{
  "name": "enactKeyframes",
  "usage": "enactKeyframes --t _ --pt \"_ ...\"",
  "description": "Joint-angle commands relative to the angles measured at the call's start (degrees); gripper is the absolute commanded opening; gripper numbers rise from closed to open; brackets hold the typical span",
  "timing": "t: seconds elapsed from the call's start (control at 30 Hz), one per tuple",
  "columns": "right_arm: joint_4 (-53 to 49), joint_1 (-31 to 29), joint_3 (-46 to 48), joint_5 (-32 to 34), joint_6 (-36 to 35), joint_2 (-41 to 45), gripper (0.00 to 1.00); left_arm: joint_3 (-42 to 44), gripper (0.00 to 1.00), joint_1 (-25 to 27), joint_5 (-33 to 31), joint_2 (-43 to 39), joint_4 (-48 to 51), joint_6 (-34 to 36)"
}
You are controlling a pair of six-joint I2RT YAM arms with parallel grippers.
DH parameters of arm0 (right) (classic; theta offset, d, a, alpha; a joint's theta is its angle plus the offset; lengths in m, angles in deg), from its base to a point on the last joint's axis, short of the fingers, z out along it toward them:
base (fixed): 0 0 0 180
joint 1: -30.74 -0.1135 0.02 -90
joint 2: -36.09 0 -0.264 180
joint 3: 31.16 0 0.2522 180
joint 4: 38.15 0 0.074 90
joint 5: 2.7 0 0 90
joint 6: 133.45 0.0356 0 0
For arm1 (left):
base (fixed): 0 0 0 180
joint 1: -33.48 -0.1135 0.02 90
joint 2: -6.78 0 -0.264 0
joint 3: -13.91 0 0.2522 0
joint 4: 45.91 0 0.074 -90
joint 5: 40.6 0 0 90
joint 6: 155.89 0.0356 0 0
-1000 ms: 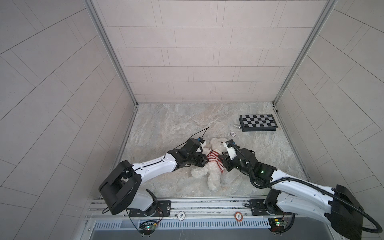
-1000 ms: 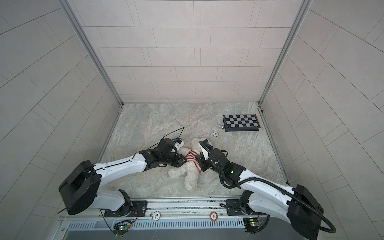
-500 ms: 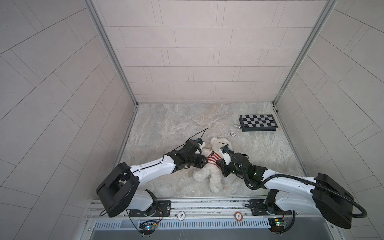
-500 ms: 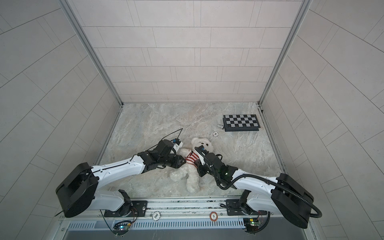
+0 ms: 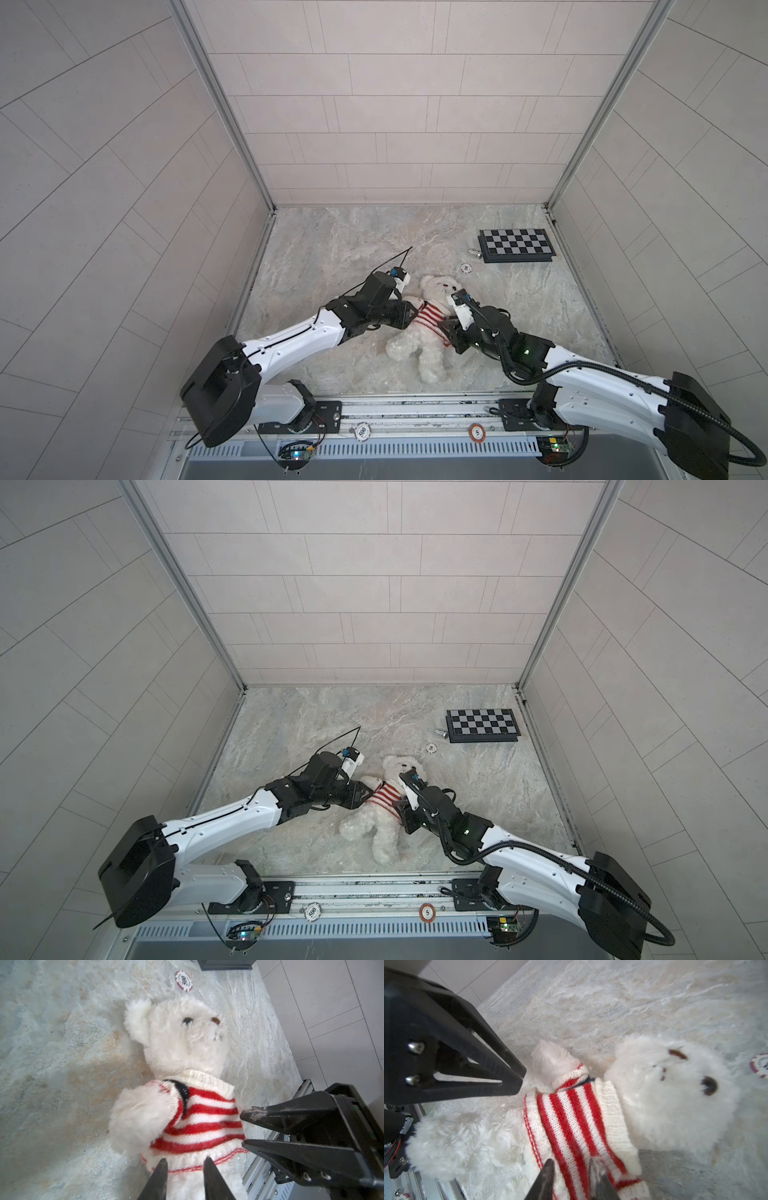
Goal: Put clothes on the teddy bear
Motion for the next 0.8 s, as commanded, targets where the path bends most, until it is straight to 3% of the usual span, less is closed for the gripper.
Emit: enactKeyframes --t 0.0,0.17,0.27,0.43,0.63,0.77 --pt "-5.9 2.22 -1.23 2.81 0.94 2.09 0.33 -3.71 0.36 1.22 -1.36 1.4 1.28 1.99" --pt "-6.67 4.46 1.77 1.02 3.51 4.48 0.36 -7.68 0.38 3.62 -2.51 4.81 3.15 3.47" --pt "-6.91 4.47 2.39 -0.49 3.83 4.89 0.45 -7.91 0.38 4.09 -2.35 7.05 2.46 2.6" --pt "-6.85 4.88 3.34 -0.11 4.06 3.62 0.5 -7.96 0.38 4.56 -3.02 10.24 2.55 3.2" --pt "-6.49 5.34 3.69 -0.65 3.92 0.15 0.5 -5.98 0.38 4.76 -3.66 11.72 2.44 3.28" --pt "-6.41 5.59 3.78 -0.51 3.87 -0.35 0.43 -4.51 0.35 4.65 -4.63 12.36 2.44 3.12"
